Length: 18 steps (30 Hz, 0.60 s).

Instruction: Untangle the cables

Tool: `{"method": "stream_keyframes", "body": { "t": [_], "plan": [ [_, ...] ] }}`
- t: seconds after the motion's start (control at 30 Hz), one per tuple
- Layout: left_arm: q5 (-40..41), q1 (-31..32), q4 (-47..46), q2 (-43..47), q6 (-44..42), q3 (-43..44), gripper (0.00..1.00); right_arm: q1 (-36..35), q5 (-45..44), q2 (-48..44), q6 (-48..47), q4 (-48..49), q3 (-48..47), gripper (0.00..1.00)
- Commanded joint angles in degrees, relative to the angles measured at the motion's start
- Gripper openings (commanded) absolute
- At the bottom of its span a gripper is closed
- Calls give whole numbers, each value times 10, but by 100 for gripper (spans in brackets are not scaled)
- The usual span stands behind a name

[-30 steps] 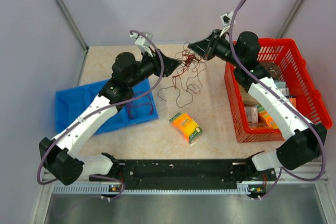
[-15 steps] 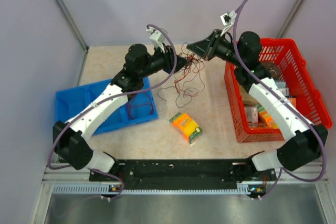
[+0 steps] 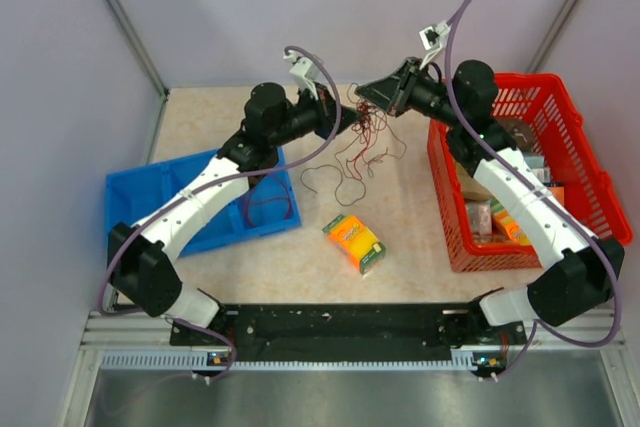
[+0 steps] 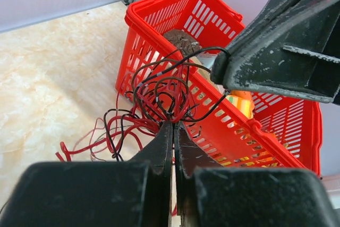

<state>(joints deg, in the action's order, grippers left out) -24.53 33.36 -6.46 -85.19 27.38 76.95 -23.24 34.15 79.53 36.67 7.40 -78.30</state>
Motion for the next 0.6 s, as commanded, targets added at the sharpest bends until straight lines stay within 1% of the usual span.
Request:
{"method": "stream_keyframes", "body": {
  "t": [0.0, 0.07, 0.17, 0.23, 0.37, 0.57],
  "plan": [
    [23, 1, -55, 38, -5, -34, 0, -3, -58, -29, -13, -45, -12, 0],
    [45, 1, -62, 54, -11, -71, 0, -2, -80, -33, -18, -63, -29, 0],
    [69, 1, -44, 60, -24, -112, 0, 0, -85, -33, -4, -73, -69, 0],
    [69, 0, -42, 61, -22, -144, 0, 0, -90, -33, 10, -73, -91, 0],
    [84, -1, -79, 77, -14, -217, 0, 8, -123, -39, 17, -104, -141, 0],
    [103, -5, -85, 77, -21, -251, 0, 10, -136, -46, 21, -116, -203, 0]
  ]
}}
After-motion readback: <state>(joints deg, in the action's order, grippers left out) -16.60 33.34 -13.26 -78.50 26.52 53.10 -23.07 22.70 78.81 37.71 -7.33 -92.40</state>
